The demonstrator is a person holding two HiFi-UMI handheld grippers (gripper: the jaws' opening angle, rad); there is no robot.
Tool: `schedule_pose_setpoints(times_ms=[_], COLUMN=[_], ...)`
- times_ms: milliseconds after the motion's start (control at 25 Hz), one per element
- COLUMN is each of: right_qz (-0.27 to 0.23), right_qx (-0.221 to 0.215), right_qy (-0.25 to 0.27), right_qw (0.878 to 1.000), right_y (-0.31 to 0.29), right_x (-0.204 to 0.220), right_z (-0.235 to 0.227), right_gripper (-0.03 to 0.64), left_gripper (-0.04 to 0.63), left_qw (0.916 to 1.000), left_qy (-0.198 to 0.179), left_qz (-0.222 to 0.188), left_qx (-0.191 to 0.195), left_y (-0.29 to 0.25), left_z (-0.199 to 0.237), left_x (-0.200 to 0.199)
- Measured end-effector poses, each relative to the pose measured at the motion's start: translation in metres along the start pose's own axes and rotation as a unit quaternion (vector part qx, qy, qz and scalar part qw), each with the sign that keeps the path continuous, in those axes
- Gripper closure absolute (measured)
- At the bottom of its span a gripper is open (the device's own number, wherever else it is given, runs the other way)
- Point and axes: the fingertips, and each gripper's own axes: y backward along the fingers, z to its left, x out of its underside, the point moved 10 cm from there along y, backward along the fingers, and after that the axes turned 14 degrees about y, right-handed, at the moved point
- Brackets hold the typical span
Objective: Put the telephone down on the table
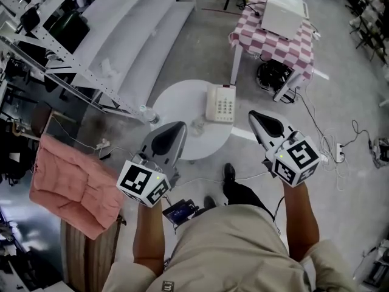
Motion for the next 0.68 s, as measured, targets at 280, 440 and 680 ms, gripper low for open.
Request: schedule_pose_setpoints(times_ms=[280, 440, 680], right_qz=[-0.007, -0.005, 0.001], right_qx=[0.01, 0.012, 0.014], right_qy=[0.013, 0.018, 0.019], right_qw=[1.0, 1.0, 1.0], right_y=[0.032, 0.043, 0.056], right_x=[-0.016, -0.02, -0.03], right_z=[0.027, 0.035, 0.052], right_gripper=[0.624, 0.624, 0.624], left_gripper=[0.584, 0.584, 0.584], left_qw=[0.9999, 0.9999, 0.9999], left_qy=[-0.004, -0.003, -0.001], left_qz=[-0.009, -0.007, -0.004], left_qx=[0.011, 0.01, 0.014], left_y=[0.037, 0.048, 0.066], left_z=[-0.015, -0.021, -0.028], left_x=[0.005, 0.007, 0.008])
